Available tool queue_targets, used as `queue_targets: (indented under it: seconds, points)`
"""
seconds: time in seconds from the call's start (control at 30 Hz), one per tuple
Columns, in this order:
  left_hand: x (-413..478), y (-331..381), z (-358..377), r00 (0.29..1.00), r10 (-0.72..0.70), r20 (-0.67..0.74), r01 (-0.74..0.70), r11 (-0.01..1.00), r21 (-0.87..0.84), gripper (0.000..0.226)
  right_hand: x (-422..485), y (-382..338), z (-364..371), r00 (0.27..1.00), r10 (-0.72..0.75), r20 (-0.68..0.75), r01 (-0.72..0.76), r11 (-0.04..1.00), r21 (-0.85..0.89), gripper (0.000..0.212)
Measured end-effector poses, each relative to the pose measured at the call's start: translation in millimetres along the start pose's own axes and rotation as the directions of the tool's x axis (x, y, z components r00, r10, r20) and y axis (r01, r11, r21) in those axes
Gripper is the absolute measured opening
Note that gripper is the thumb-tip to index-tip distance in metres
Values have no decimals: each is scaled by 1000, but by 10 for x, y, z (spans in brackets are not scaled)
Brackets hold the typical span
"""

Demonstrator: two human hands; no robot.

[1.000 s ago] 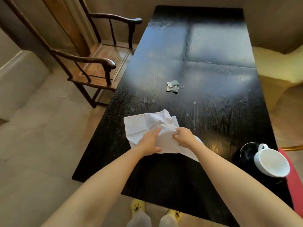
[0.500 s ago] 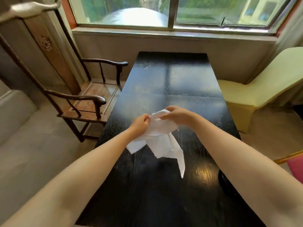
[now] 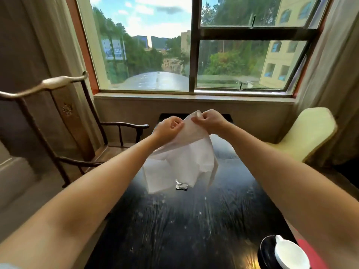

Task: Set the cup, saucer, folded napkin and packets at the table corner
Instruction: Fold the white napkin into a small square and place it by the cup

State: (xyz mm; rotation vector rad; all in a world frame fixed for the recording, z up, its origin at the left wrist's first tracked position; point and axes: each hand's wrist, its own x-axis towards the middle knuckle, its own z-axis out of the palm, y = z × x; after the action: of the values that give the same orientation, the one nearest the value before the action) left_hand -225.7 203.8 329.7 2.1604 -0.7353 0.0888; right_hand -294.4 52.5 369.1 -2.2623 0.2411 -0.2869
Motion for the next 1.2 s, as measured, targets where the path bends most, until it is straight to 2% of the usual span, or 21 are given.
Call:
queue_targets:
  seconds: [0.07,0.1,0.2,0.27,0.33,0.4,0.5,0.53,0.63,0.7,0.83,0.9,1.07,1.13,1.2]
  points:
    - [-23,209,-22,997,79,-17,-80,986,-143,44,64,-104,-93,998,7,-69,-10,999,-31,41]
    - [-47,289,-19,992,129,-17,-130,979,-159,55,85,-152,-141,995,18,-95,-20,1000,-21,43]
    - [-111,369,17,959,275,-72,-275,961,11,76,103,-269,-290,988,42,-147,-36,999,39,44]
    - [-106,378,35,924,368,-107,-352,925,140,68,86,-342,-389,985,31,-169,-25,999,42,39]
    - [-91,448,39,903,402,-153,-377,911,167,35,66,-407,-485,982,4,-191,-10,999,-33,40]
    - [-55,533,9,916,351,-195,-339,936,92,17,39,-444,-571,978,-15,-209,1,998,-69,48]
    - [27,689,-93,957,178,-230,-201,976,-80,21,-1,-404,-692,979,-31,-201,14,996,-88,48]
    - [49,748,-115,962,162,-221,-191,975,-116,25,-20,-378,-720,982,-34,-188,12,993,-116,48]
    - [107,871,-127,956,233,-181,-240,970,-21,33,-42,-281,-753,990,-21,-143,2,991,-134,53]
    - [138,918,-161,964,203,-169,-210,977,-26,31,-105,-233,-779,995,-29,-99,21,996,-87,54]
    - [284,907,-387,944,194,-268,-204,979,-11,35,-260,-82,-895,996,-58,72,55,998,44,28]
    - [354,864,-503,941,181,-287,-193,981,-13,34,-272,-24,-935,992,-46,117,41,998,50,30]
    - [429,753,-786,974,182,-138,-200,971,-133,27,-230,115,-879,973,-15,229,12,1000,11,33]
    - [400,720,-919,977,200,-73,-208,971,-118,24,-226,226,-832,956,40,290,-10,995,-104,27]
    - [385,662,-1037,984,174,-40,-176,981,-78,19,-213,364,-788,951,98,294,-23,969,-247,20]
